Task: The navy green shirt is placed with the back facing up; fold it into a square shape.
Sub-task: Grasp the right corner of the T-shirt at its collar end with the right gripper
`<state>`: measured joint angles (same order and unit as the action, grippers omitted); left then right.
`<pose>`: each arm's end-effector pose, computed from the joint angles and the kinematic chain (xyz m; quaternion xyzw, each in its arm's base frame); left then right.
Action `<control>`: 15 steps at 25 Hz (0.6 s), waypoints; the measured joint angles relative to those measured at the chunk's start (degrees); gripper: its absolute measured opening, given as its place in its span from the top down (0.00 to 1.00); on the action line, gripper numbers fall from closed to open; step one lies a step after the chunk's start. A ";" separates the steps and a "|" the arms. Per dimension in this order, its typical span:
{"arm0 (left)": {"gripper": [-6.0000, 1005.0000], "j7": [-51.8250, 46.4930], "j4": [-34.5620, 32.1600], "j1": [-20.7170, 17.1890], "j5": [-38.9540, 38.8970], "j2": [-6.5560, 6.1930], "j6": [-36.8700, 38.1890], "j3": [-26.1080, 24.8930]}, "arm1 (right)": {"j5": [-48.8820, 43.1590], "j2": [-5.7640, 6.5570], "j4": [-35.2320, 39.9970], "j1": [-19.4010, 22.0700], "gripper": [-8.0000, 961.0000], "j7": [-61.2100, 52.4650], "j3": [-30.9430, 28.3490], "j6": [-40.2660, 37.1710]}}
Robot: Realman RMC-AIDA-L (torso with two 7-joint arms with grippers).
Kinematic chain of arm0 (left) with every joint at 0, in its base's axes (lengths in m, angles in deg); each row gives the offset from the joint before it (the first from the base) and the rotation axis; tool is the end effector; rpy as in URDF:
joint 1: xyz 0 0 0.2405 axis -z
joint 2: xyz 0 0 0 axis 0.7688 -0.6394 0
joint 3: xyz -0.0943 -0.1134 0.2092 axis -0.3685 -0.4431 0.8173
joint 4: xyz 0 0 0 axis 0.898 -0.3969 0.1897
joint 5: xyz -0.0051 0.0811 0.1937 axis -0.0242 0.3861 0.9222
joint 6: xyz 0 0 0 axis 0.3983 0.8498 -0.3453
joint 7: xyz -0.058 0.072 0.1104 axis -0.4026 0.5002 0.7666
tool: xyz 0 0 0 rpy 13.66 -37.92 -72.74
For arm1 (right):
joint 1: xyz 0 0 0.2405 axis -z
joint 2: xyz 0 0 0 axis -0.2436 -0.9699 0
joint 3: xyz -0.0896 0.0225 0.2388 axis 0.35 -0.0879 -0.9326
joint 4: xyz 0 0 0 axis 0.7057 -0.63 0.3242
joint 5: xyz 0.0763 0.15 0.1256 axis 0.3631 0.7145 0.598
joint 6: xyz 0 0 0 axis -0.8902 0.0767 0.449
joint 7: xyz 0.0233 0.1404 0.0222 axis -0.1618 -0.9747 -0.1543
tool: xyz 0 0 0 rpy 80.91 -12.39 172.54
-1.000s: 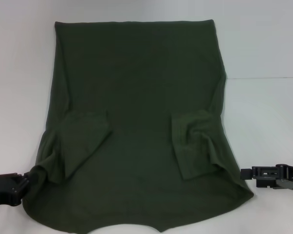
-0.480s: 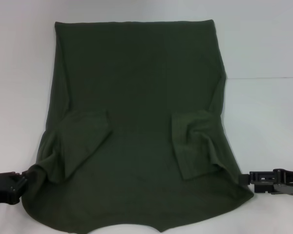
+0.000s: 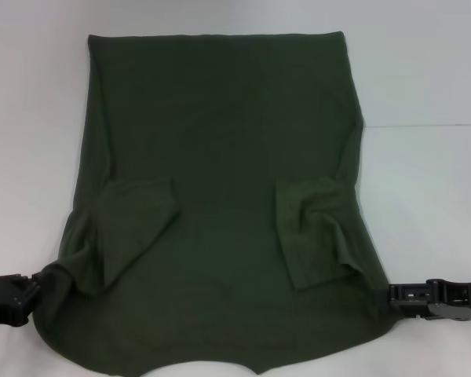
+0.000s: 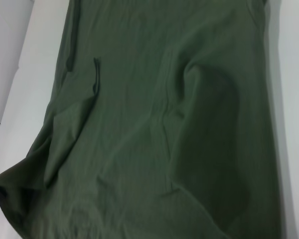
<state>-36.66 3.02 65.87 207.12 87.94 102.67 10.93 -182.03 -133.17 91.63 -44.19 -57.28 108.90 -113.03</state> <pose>-0.3567 0.2833 0.0390 -0.8563 -0.3706 -0.1729 0.3156 0.3229 0.3261 0.0116 -0.7438 0.6497 0.1332 0.0826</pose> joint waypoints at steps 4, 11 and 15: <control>0.97 0.00 0.16 0.25 0.00 -0.34 -0.11 0.00 | 0.00 -0.04 0.00 0.02 0.08 -0.10 -0.15 -0.23; 0.97 0.00 0.34 0.76 0.00 -0.44 -0.71 0.00 | 0.00 0.54 0.00 0.62 0.08 -1.13 -0.30 -0.36; 0.97 0.00 0.41 0.90 0.00 -0.39 -0.84 0.00 | 0.00 0.64 0.00 0.75 0.08 -1.23 -0.26 -0.17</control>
<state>-36.65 3.44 66.77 207.12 87.55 101.83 10.92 -182.03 -132.53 91.63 -43.44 -58.51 108.65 -113.20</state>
